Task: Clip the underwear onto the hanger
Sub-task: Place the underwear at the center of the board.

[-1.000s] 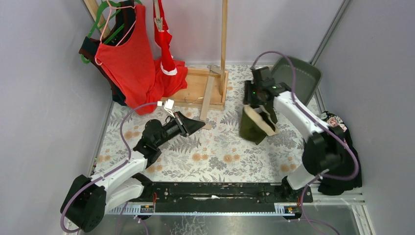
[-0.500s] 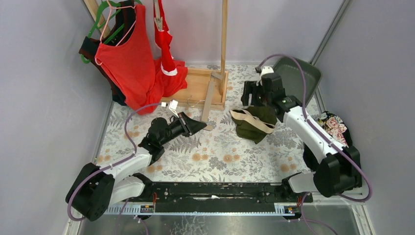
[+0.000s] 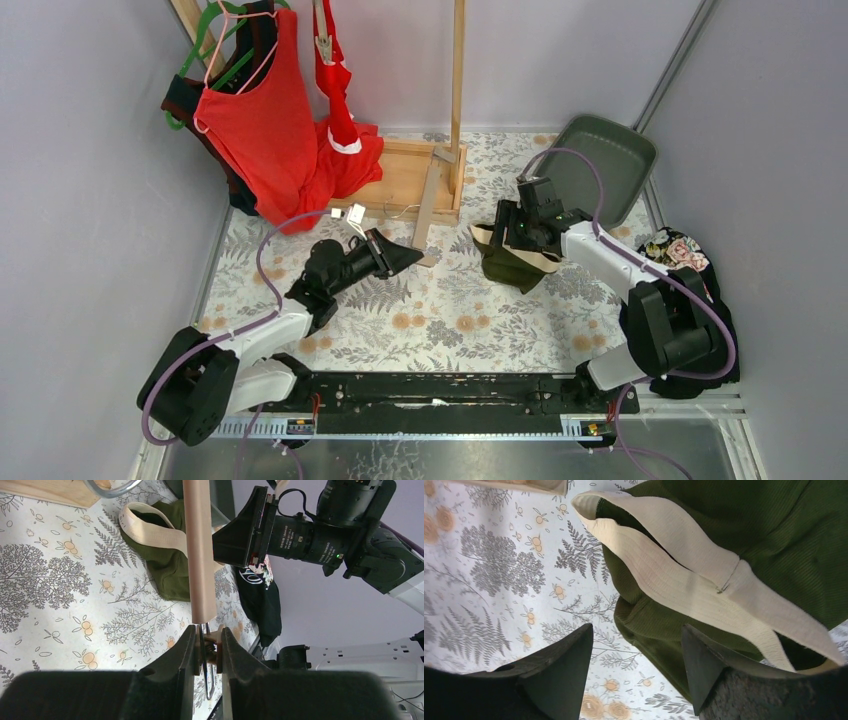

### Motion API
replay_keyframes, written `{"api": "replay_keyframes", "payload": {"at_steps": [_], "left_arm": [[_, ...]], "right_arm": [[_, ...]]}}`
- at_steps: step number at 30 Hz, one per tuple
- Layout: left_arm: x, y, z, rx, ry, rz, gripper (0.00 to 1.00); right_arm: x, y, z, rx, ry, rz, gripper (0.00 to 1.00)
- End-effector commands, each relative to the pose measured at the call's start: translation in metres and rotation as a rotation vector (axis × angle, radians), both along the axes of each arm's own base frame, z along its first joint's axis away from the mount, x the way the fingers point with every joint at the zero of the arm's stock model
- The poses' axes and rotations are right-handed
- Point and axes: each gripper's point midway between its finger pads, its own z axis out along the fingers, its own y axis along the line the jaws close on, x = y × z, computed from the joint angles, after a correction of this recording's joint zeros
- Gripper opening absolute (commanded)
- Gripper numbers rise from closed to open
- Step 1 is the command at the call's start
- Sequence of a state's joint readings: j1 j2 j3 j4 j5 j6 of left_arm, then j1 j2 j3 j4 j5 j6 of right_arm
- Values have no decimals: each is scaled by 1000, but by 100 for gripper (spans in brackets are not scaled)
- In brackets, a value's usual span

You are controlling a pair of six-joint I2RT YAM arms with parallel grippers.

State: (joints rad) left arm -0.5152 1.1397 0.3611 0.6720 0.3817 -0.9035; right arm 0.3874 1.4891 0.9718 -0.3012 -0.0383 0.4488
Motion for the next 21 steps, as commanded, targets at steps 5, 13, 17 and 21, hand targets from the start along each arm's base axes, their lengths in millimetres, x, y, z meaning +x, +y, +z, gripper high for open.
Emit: {"api": "replay_keyframes", "payload": {"at_steps": [5,13,17,21], "left_arm": [[2,-1,28,-57,-112,-9,0],[-5,2,34,-69,-133,-18,0],[-8,3,32,-71,-132,-25,0],[-9,4,30,-73,-131,-29,0]], "right_arm": [[8,18,2,125,18,-250,74],[13,8,-15,0,75,-325,74],[13,1,-20,-40,79,-343,74],[16,1,-24,-52,77,-346,72]]}}
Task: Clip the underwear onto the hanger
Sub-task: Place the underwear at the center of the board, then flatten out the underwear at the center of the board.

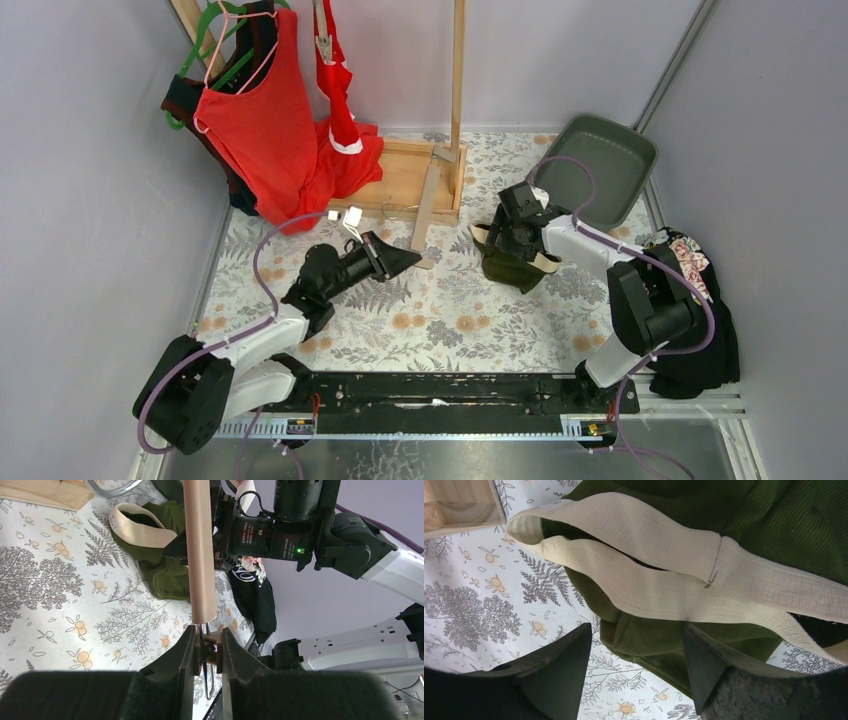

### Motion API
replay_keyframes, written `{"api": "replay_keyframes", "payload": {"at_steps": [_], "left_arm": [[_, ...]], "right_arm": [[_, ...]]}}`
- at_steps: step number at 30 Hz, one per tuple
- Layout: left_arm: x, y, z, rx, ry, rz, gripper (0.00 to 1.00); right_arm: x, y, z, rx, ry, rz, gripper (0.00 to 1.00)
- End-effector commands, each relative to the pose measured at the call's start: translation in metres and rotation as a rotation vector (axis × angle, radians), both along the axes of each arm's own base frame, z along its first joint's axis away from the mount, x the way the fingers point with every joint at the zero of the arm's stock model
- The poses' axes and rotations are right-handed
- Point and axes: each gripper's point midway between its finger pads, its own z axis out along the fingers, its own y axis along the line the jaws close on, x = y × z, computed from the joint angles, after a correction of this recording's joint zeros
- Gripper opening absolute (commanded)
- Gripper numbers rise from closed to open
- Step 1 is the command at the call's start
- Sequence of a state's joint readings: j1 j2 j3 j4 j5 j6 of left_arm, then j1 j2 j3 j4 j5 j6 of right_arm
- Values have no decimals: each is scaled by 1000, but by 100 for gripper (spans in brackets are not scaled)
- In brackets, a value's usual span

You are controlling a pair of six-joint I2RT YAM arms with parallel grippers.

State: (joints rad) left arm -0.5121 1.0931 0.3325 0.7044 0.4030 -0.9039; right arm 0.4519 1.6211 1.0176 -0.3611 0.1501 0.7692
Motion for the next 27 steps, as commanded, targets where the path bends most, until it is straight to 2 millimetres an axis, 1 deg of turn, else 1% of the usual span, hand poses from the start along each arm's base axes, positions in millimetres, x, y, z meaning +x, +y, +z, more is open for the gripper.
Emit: {"api": "replay_keyframes", "payload": {"at_steps": [1,4,5,7,10,12,14,15,16,18,20,23,25,27], "left_arm": [[0,2,20,-49,-89,-9,0],[0,3,19,-51,-87,-8,0],[0,2,18,-51,-86,-10,0],[1,3,17,-52,-82,-9,0],[1,2,14,-51,-75,-13,0],[2,3,13,-50,-71,-12,0],[2,2,11,-51,-68,-15,0],[2,1,12,-53,-68,-18,0],[2,1,11,-55,-67,-20,0],[3,1,10,-56,-62,-22,0],[3,0,10,-55,-62,-24,0],[3,0,11,-56,-64,-24,0],[3,0,10,-54,-63,-22,0],[4,0,9,-54,-61,-22,0]], "right_arm": [[16,-1,10,-31,-44,-37,72],[22,-1,11,-38,-54,-43,69],[23,-2,5,-50,-42,-45,68],[26,-3,0,-68,-33,-48,64],[29,-6,-3,-83,-45,-60,56],[30,-8,-2,-92,-53,-66,41],[31,-10,0,-96,-65,-71,22],[30,-11,1,-99,-65,-72,16],[29,-13,3,-104,-69,-71,14],[25,-15,5,-114,-68,-64,14],[21,-18,18,-110,-93,-53,16],[11,-24,29,-127,-106,-37,19],[9,-28,32,-133,-125,-36,26],[9,-29,32,-142,-125,-30,38]]}}
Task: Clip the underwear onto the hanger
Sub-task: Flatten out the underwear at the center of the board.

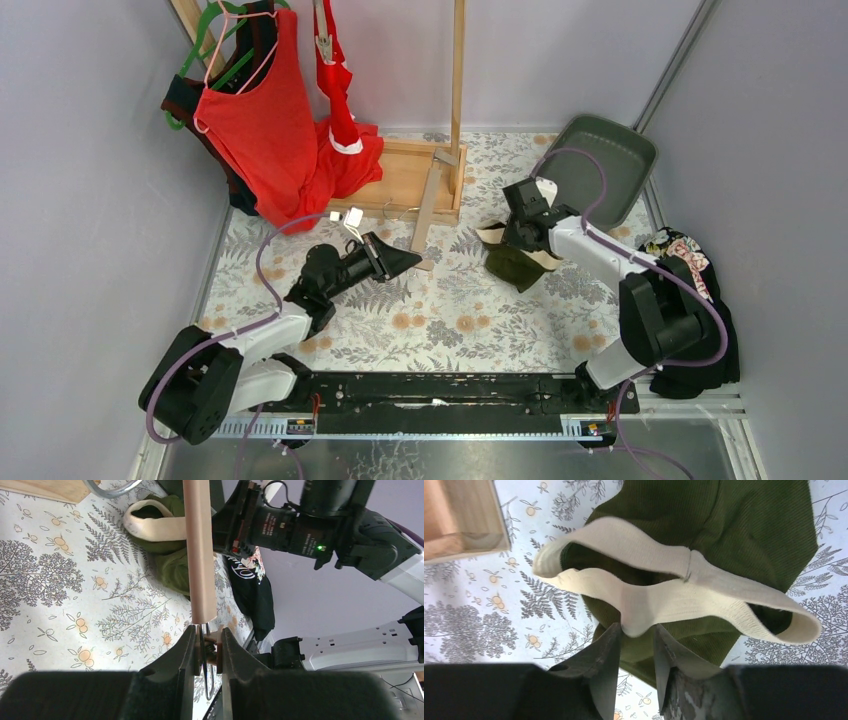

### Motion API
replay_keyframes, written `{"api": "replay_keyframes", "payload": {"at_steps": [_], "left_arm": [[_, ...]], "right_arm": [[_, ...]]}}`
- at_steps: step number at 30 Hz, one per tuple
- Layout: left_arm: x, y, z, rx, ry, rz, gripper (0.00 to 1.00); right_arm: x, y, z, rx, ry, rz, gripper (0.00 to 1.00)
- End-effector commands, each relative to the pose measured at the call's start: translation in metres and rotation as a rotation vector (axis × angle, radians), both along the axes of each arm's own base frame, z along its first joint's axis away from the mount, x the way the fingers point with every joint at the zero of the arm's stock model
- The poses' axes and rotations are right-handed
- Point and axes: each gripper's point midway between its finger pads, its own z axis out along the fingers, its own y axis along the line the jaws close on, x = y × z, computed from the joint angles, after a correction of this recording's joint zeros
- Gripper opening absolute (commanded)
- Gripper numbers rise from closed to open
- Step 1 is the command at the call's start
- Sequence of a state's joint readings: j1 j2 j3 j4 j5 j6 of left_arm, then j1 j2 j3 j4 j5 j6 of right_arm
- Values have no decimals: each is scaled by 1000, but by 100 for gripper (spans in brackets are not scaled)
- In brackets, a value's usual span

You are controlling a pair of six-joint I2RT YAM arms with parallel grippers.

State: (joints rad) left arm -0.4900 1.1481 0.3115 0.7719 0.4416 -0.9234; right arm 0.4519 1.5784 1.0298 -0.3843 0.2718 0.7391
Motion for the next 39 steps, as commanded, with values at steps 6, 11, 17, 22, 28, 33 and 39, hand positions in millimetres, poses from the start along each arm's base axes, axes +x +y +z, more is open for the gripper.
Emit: {"api": "replay_keyframes", "payload": {"at_steps": [6,11,17,22,28,33,39], "left_arm": [[0,0,18,-41,-77,-4,0],[1,3,17,-27,-80,11,0],[2,1,16,-25,-79,4,0],[2,1,14,-25,-76,3,0],[2,1,13,-26,-73,2,0],[2,1,13,-27,-74,1,0],[2,1,12,-27,-72,0,0]], "right_arm": [[6,1,2,-35,-13,26,40],[6,4,-4,-29,8,37,52],[9,6,5,-8,-21,27,58],[12,10,16,18,-47,33,58],[16,16,12,32,-35,39,57],[22,20,6,39,-32,38,57],[27,23,-3,26,-10,39,51]]}}
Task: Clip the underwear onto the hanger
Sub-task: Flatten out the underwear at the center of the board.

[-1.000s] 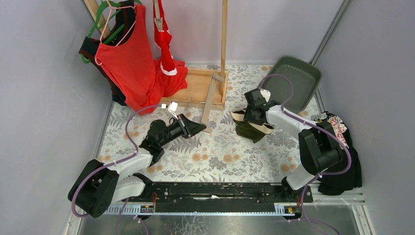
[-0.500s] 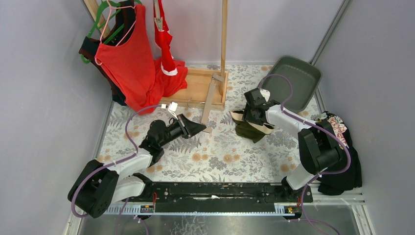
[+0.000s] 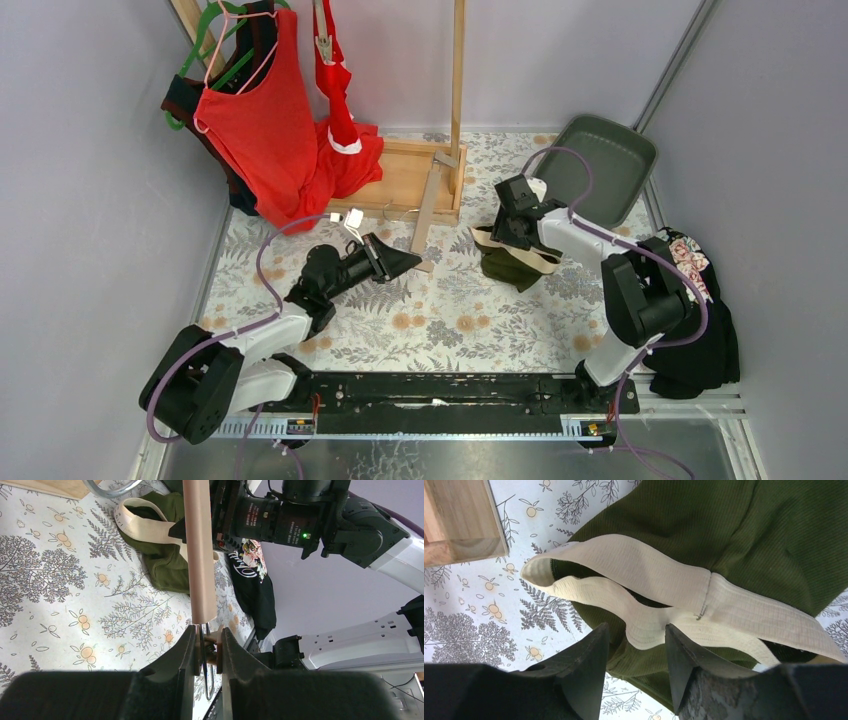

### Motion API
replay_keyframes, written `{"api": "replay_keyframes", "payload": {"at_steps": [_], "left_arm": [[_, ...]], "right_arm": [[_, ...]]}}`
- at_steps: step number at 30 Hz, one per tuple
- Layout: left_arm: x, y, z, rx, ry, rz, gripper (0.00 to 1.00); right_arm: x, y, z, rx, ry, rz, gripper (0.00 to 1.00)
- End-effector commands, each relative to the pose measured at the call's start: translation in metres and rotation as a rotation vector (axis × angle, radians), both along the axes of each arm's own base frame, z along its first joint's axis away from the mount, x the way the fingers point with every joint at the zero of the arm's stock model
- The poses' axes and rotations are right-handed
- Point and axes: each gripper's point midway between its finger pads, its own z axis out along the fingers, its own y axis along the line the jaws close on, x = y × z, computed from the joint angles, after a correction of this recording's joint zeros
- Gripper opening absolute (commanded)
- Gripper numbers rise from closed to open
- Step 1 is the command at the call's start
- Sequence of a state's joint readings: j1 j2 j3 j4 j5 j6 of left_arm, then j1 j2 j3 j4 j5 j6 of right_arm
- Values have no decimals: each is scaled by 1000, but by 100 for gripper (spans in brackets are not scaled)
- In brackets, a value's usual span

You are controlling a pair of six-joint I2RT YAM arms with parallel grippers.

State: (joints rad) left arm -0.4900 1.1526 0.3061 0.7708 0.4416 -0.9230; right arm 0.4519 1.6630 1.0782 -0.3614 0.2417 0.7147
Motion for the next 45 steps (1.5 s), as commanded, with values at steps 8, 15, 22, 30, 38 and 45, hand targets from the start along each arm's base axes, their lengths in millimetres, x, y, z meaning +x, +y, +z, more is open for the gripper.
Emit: {"api": "replay_keyframes", "payload": {"at_steps": [8,15,22,30,38,45], "left_arm": [[1,3,14,-35,-79,3,0],[2,3,19,-36,-83,6,0],[6,4,31,-28,-103,23,0],[7,8,59,-22,-155,42,0],[4,12,66,-22,-172,58,0],[4,14,65,-12,-172,65,0]], "right_arm": [[18,6,7,-4,-42,-18,24],[20,-6,69,-33,-155,-11,0],[13,-25,219,-93,-384,95,0],[12,-26,304,-162,-458,242,0],[22,-6,256,-115,-303,347,0],[12,-23,275,-174,-336,334,0]]}}
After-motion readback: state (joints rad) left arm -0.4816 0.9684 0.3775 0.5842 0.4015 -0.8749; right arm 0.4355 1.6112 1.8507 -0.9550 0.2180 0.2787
